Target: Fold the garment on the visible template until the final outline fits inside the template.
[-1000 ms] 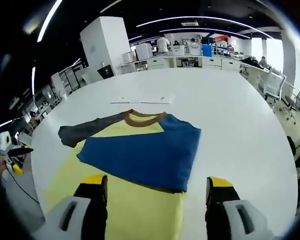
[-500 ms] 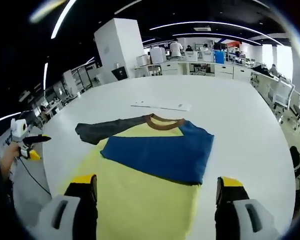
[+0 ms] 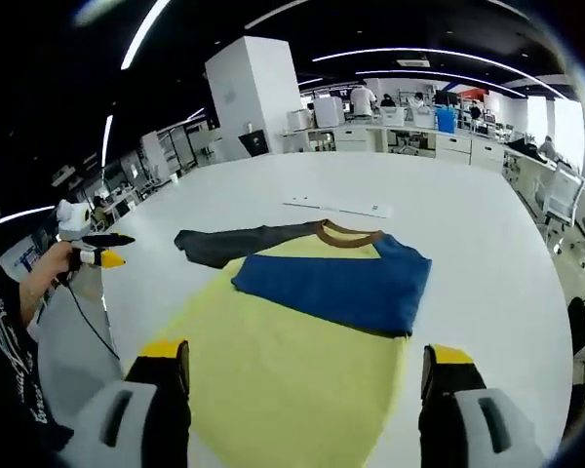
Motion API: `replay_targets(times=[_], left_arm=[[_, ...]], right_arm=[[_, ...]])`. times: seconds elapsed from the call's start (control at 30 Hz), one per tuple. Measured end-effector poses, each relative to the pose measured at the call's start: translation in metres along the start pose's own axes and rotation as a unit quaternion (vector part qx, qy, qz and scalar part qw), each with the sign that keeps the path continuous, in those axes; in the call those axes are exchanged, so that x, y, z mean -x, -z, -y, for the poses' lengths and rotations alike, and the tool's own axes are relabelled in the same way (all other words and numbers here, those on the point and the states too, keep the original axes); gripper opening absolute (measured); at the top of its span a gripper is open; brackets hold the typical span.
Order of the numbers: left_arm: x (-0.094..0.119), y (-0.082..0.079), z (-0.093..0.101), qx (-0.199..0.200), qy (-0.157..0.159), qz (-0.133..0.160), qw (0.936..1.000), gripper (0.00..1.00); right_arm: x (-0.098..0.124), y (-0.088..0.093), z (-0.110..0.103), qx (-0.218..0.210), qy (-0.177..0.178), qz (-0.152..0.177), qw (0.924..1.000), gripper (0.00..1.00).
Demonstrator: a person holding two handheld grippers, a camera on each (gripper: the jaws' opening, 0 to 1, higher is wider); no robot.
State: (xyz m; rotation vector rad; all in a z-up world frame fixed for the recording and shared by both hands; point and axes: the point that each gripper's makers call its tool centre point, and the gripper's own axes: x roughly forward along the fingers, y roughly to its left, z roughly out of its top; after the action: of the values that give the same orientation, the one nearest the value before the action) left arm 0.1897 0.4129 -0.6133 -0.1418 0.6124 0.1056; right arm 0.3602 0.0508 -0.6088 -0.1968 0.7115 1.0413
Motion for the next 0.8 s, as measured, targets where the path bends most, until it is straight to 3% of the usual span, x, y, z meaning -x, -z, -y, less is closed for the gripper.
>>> replay_targets(times=[0.23, 0.33, 0.4, 0.6, 0.8], left_arm=[[-0.011, -0.001, -0.021, 0.011, -0.022, 0.002, 0.9997, 0.82], [-0.014, 0.001, -0.039, 0.0, -0.064, -0.009, 0.9979, 0.8], [-0.019, 0.003, -0.046, 0.006, -0.071, -0.01, 0.9974, 0.79], [-0.029, 0.007, -0.064, -0.015, -0.088, -0.021, 0.9958, 0.79], [-0.042, 0.008, -0.078, 0.023, -0.087, -0.004, 0.996, 0.77]], right_arm=[[0.011, 0.007, -0.006, 0.016, 0.009, -0.01, 0.9998, 0.99], [0.013, 0.006, -0.006, 0.022, 0.014, -0.007, 0.9996, 0.98], [0.014, 0.006, -0.006, 0.027, 0.018, -0.005, 0.9995, 0.98], [0.013, 0.015, -0.005, 0.048, 0.029, -0.021, 0.9982, 0.99], [0.011, 0.029, -0.008, 0.051, 0.026, -0.046, 0.9973, 0.98]])
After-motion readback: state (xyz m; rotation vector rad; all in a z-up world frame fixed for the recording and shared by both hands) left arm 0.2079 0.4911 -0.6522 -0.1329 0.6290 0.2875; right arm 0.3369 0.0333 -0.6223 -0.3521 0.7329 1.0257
